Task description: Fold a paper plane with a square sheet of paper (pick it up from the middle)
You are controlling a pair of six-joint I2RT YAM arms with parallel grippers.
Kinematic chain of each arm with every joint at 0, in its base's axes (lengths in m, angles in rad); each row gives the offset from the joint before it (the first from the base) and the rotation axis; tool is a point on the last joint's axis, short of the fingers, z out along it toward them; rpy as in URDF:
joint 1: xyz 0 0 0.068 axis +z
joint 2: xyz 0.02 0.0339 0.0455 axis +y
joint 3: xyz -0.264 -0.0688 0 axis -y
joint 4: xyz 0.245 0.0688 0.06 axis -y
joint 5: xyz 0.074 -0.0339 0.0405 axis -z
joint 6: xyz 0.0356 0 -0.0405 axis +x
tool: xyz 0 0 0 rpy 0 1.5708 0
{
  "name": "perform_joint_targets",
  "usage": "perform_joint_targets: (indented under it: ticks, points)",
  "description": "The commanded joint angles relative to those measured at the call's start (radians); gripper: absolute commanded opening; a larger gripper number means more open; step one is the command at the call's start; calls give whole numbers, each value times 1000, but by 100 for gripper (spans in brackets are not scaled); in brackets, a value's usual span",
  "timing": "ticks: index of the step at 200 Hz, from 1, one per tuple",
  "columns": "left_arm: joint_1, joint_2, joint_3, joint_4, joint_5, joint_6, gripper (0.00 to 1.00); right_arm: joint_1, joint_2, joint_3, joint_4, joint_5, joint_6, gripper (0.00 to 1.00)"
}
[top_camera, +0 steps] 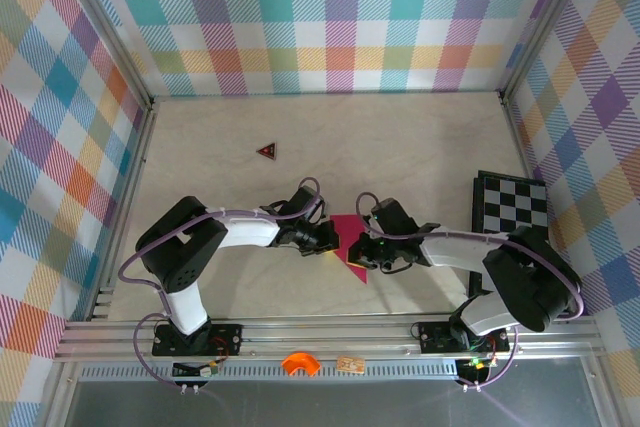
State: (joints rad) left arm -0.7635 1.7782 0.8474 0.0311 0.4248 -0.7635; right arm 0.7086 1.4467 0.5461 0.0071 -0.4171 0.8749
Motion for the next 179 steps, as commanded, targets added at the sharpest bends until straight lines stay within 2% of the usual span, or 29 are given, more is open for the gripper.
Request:
perform_joint_targets:
  ticks: [1, 26, 45, 84, 119, 154, 179]
  points:
    - [2, 33, -5, -97, -55, 29, 0, 19, 65, 42, 5, -18, -16, 0]
    - [1, 34, -4, -105, -55, 33, 0, 22, 125, 62, -50, 11, -51, 0]
    - [1, 34, -7, -123, -81, 38, 0, 20, 106, -9, -75, 16, -77, 0]
    - [2, 45, -15, -141, -122, 33, 0, 13, -78, -184, -28, -22, -50, 2]
    - [2, 54, -20, -123, -112, 16, 0, -15, -228, -258, -92, -5, -55, 5]
    - [1, 53, -27, -106, -97, 6, 0, -34, -299, -205, -90, -67, -79, 7]
    - [1, 53, -22, -109, -92, 4, 0, -34, -230, -124, -65, -72, -93, 8]
